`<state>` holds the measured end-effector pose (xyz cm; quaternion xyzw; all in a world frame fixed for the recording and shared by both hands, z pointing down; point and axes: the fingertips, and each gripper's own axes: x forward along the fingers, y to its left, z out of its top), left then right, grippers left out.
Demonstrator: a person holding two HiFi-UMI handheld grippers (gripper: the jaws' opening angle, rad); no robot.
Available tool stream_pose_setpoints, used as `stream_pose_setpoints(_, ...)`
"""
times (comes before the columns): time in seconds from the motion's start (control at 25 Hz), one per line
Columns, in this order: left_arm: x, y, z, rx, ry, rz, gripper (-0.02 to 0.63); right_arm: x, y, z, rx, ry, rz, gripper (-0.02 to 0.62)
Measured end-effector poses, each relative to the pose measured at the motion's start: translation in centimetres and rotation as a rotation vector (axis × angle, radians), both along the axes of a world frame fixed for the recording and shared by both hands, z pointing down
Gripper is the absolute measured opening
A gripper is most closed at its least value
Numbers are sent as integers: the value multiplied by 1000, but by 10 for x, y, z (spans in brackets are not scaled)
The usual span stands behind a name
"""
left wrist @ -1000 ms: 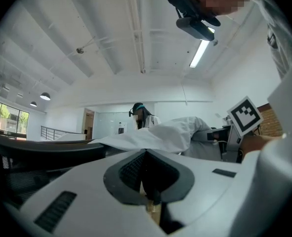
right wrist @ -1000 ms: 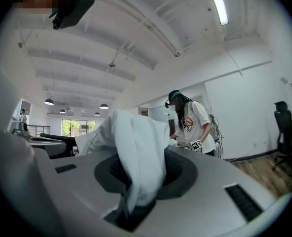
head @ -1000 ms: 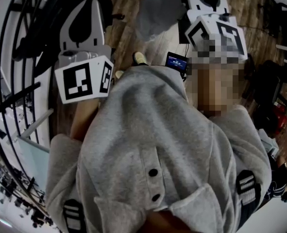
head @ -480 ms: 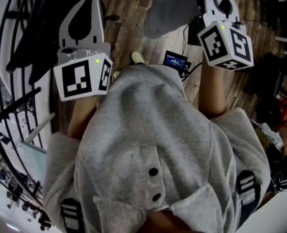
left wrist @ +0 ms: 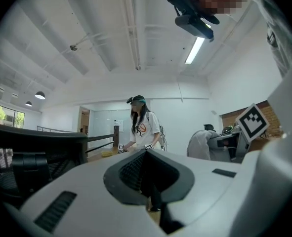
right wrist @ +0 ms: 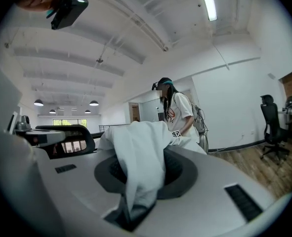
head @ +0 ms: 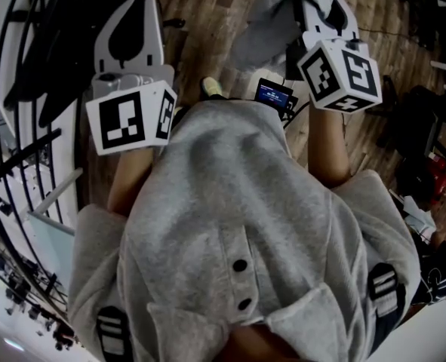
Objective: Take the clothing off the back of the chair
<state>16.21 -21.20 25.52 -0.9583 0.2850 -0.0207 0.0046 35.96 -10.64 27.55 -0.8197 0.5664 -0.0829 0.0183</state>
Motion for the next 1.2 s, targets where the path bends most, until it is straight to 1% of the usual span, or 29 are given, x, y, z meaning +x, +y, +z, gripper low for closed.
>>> stream_pose_setpoints(0.08,-1,3,5,-4,-9,-12,11,1,3,1,14,-30,-18,101)
stream_pose_setpoints(0.2,-10,7,9,-12,-13,-27,11,-9,7,7,21,-61,-46,101)
stream_pose_setpoints(0.4,-40,13,11,-16,-25,-103,11,-34,-2,16,24,-106,-142,101)
stream_pose_setpoints(0.6,-83,12,17,-29,-27,-169,11,-72,-19,7,40,-87,-222,103)
stream_pose_setpoints(0.8,-121,25,18,-24,-17,-214,11,-107,-20,8,30,-77,-264,103)
stream_pose_setpoints(0.96,-141,51,17,-23,6,-235,11,-126,4,8,15,-70,-277,103)
stream_pose_setpoints(1.12,-174,93,9,-8,20,-254,11,-158,42,-3,30,-69,-298,103)
stream_pose_setpoints(1.2,-187,116,8,-13,26,-261,11,-171,64,-7,32,-68,-307,103)
